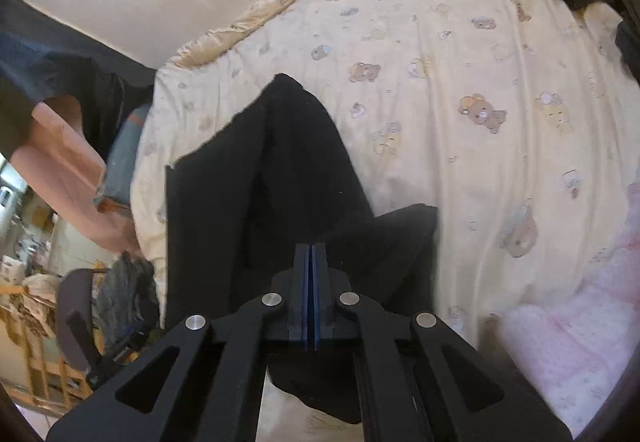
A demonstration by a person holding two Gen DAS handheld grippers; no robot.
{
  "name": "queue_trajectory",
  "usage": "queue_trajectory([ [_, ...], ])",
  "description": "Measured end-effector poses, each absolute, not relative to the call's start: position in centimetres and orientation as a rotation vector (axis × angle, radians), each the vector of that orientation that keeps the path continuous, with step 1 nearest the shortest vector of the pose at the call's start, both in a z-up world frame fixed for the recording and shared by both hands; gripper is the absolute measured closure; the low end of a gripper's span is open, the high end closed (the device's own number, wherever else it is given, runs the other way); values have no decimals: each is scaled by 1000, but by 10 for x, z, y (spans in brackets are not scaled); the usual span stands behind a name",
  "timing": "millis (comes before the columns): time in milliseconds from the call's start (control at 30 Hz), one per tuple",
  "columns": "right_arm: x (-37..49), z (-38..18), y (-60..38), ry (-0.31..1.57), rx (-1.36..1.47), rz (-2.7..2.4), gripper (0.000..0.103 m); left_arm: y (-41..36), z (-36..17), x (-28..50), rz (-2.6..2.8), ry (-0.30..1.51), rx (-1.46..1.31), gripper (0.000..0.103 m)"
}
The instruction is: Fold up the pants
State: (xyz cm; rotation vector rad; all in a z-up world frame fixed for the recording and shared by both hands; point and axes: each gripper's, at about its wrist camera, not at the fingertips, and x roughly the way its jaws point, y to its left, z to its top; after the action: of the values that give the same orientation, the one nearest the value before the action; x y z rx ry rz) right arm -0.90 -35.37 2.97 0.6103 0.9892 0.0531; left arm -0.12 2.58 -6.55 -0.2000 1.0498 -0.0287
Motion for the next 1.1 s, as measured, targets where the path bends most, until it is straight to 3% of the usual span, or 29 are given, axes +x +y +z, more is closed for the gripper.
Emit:
queue_trajectory([
  [333, 79, 88, -403, 665, 607, -95, 103, 9, -69, 4, -41, 1033, -131, 17],
  [533, 160, 11, -448, 815, 644, -196, 103, -2, -77, 4, -60, 1037, -61, 17],
  [633, 175, -34, -457, 939, 698, -189, 97, -24, -86, 8, -137, 1073, 11, 17],
  [900, 120, -36, -435, 966, 740, -154, 96, -138, -107, 16, -597, 1244, 109, 17],
  [1000, 99, -35, -431, 969, 748, -129, 85, -173, -123, 23, -625, 1304, 126, 17],
  [1067, 89, -32, -430, 971, 745, -117, 60, -189, -130, 26, -633, 1305, 139, 17],
  [1100, 83, -30, -430, 964, 735, -110, 54, -194, -134, 28, -642, 1314, 116, 20],
])
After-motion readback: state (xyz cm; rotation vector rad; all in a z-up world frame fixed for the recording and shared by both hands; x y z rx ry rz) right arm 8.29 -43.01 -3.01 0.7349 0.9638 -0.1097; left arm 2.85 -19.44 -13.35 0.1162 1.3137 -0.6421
